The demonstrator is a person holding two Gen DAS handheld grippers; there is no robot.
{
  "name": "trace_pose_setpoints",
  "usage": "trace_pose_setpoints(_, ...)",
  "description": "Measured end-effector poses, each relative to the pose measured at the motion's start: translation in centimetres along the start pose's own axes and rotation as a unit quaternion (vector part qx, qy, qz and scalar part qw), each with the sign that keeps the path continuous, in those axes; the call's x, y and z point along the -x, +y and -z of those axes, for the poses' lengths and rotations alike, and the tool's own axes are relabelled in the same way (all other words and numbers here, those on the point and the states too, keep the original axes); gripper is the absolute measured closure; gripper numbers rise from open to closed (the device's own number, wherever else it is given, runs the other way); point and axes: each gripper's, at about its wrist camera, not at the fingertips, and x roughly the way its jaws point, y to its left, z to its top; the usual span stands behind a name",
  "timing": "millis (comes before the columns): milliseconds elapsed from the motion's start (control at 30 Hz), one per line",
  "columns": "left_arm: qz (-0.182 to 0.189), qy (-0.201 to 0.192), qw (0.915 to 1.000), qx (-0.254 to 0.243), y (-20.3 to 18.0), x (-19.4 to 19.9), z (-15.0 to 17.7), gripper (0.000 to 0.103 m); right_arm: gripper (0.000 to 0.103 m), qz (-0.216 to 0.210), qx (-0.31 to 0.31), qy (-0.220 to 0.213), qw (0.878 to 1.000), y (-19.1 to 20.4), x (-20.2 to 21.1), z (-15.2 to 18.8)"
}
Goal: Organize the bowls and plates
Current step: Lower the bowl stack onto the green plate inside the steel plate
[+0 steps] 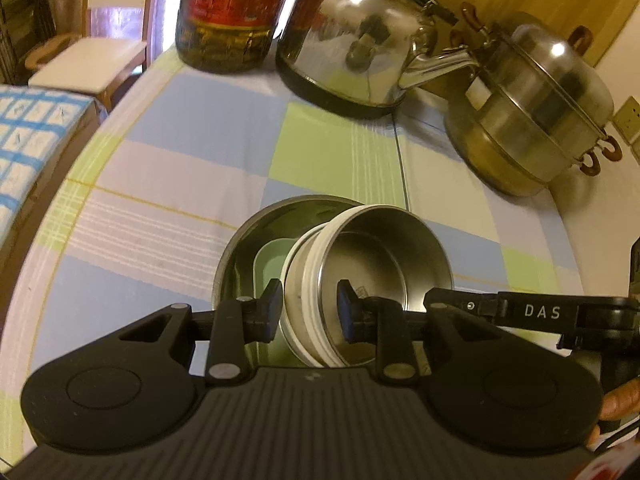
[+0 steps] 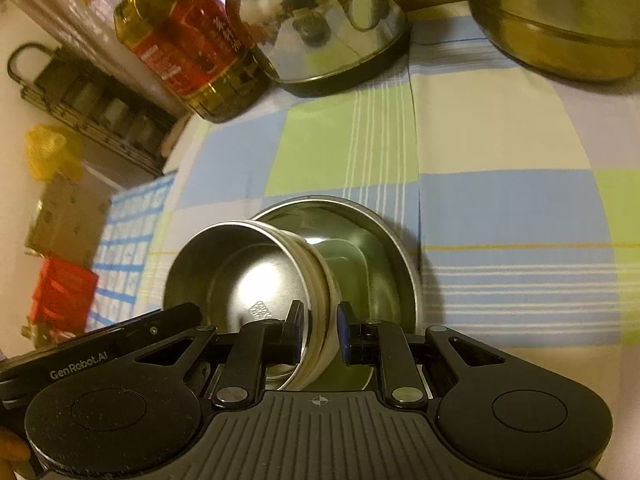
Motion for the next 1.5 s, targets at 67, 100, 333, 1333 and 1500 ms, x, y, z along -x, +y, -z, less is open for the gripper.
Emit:
trace_pose_setpoints(67,-0.009,-0.007,0.9999,-0.011,-0.3,0.2,0.3,0.078,0.085,-0.008,-0.009,-0.007,1.0,-0.3,0.1,0.3)
trace_pose_setpoints(100,-0.014,-0.008,0.9997,-0.016,-0.4,0.2,0.4,0.078,0.085,-0.011,-0.015,-0.01,1.0,-0.4,0.1,0.4)
trace_pose_setpoints(333,0.001,-0.001,0.9999,-0.016,-0.2,-0.2,1.0,0.089,0.085,-0.019,-0.031,-0.019,0.999,-0.9,0.1,0.9)
trace_pose_setpoints(1333,0.019,0.054,0.9984,0.0,0.6,-1.2,-0.7,0.089,0.093,0.042,-0.079,0.06,0.994,1.1,0.8,-2.4)
trace_pose_setpoints(1500,0.018,0.058,0.9982,0.0,0.8,-1.5,-0.8,0.089,0.093,0.048,-0.078,0.061,0.994,1.3,0.5,-2.3)
